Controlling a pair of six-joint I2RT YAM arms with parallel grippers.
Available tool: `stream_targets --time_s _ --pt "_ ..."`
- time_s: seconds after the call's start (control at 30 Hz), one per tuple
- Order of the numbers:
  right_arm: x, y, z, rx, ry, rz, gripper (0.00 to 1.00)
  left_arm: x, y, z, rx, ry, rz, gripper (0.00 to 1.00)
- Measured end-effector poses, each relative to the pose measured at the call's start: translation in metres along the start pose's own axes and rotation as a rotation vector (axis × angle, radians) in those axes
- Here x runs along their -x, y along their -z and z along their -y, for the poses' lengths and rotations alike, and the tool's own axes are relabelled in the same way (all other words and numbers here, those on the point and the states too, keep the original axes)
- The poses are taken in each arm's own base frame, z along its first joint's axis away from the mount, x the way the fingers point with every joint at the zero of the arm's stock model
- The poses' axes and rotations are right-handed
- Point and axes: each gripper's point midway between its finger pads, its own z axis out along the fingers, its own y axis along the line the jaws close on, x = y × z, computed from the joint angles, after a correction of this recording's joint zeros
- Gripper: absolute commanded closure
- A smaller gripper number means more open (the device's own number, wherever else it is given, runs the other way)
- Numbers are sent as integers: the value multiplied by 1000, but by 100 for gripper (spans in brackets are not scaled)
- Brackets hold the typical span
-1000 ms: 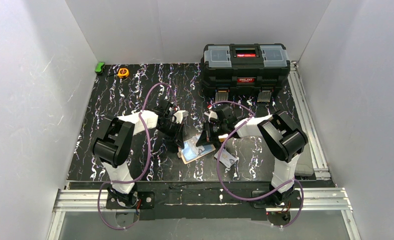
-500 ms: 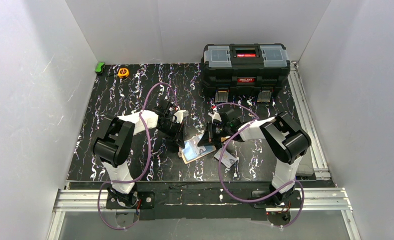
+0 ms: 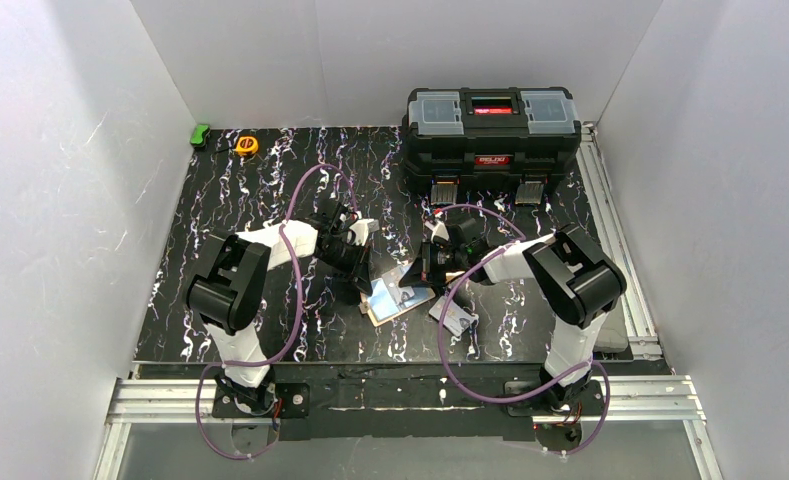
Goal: Put the credit cards into the card holder
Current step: Insert the credit card into the card holder.
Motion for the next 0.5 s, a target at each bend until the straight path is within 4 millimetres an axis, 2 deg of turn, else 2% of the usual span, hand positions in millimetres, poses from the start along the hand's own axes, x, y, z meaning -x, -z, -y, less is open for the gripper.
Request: stream_targets --time_s 0.5 --pt "-3 -2 1 -3 38 -5 99 0 -2 -1 1 7 -8 100"
